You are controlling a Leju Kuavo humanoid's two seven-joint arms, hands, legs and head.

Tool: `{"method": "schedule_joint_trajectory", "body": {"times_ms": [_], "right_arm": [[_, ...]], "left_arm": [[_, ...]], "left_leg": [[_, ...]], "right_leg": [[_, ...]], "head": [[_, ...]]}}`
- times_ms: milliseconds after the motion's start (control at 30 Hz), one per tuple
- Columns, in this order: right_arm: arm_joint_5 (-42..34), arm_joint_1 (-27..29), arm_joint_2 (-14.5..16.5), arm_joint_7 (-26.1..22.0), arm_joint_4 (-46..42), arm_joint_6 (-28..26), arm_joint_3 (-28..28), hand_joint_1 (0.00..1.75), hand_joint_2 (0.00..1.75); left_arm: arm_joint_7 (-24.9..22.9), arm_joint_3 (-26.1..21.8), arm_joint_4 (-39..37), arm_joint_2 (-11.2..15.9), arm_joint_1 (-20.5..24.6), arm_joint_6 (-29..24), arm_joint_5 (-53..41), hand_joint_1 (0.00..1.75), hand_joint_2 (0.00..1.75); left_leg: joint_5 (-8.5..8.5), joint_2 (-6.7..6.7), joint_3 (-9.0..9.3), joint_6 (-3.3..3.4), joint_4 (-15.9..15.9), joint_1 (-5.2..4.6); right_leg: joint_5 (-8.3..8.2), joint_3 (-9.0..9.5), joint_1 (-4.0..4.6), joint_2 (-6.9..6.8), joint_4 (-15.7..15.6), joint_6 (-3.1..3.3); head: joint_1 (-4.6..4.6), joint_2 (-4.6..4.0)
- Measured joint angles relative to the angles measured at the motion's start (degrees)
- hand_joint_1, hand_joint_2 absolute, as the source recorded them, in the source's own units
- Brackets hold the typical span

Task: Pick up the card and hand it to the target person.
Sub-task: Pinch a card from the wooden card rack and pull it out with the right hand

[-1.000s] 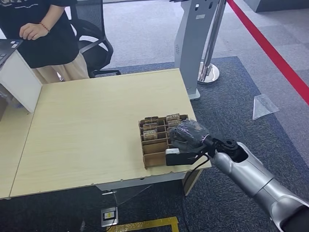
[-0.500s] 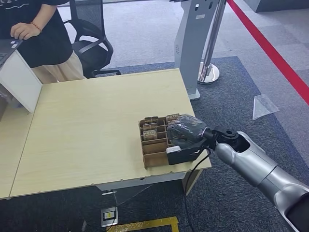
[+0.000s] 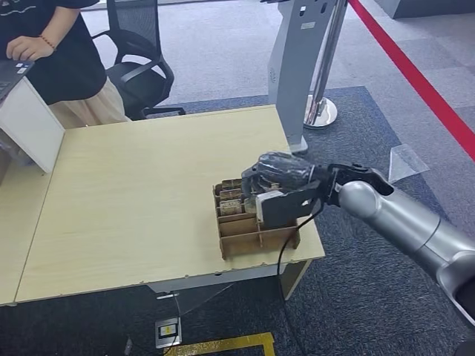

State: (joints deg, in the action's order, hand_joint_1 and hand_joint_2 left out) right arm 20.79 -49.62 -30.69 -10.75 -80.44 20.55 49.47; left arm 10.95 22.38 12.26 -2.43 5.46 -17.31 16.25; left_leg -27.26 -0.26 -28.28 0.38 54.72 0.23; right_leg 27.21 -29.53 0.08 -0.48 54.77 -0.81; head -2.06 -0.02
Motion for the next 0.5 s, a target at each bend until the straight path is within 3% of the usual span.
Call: {"method": "schedule_joint_trajectory", "body": {"times_ms": [133, 233, 500], "right_arm": [[-11.9, -6.35, -0.32, 1.66, -0.65, 2.68, 2.03, 1.75, 1.75], [-19.5, -10.96, -0.34, 2.09, -0.55, 1.27, 3.42, 1.75, 1.75], [-31.77, -15.09, 0.87, -6.12, 3.43, -19.68, 2.63, 1.75, 1.75]], "left_arm": [[0.0, 0.68, 0.0, 0.05, 0.08, 0.0, 0.36, 0.0, 1.75], [0.0, 1.11, 0.0, 0.07, 0.19, -0.02, 0.76, 0.0, 1.75], [-0.55, 2.52, 0.02, -0.28, 0.85, -0.88, 0.98, 0.0, 1.75]], "left_leg": [[0.02, 0.0, 0.0, -0.02, 0.0, 0.0], [0.02, 0.0, -0.03, -0.03, 0.0, 0.0], [0.03, -0.06, -0.08, -0.02, 0.0, 0.0]], "right_leg": [[0.0, 0.0, 0.0, -0.01, 0.02, 0.0], [0.0, -0.03, 0.0, -0.02, 0.04, 0.0], [-0.01, -0.01, 0.0, -0.08, 0.05, 0.0]], "head": [[0.0, 0.0], [0.0, 0.0], [-0.02, 0.0]]}}
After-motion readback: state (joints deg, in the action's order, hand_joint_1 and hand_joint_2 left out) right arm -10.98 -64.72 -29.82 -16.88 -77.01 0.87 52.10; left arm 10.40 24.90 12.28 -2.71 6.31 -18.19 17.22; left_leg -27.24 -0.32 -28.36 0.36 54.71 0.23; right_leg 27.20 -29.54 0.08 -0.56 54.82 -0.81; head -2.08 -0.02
